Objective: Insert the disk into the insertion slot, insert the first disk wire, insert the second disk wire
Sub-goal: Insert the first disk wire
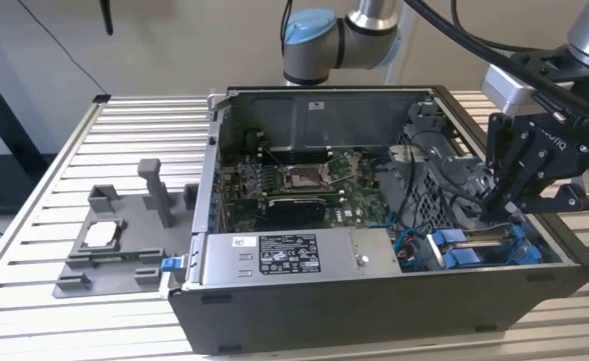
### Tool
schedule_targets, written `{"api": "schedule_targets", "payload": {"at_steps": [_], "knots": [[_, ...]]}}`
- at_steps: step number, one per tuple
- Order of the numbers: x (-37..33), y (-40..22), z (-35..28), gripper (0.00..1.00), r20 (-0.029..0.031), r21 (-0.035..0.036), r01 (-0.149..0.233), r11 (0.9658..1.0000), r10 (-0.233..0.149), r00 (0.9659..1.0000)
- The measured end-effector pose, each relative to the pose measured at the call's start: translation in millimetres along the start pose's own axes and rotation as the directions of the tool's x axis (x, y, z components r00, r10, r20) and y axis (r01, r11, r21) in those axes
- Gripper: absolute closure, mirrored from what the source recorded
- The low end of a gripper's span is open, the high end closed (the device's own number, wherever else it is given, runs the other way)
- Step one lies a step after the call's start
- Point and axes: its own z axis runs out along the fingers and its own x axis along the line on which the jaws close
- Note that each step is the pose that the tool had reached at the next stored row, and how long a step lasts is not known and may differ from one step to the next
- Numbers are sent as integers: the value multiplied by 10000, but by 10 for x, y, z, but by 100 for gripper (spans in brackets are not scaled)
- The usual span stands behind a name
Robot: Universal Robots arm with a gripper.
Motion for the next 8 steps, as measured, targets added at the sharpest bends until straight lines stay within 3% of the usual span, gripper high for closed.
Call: {"api": "schedule_targets", "payload": {"at_steps": [4,8], "knots": [[9,-1,37,81,-10,186,8,9998,-8,10000],[12,-23,72,81,28,207,3,9998,-4,10000]]}}
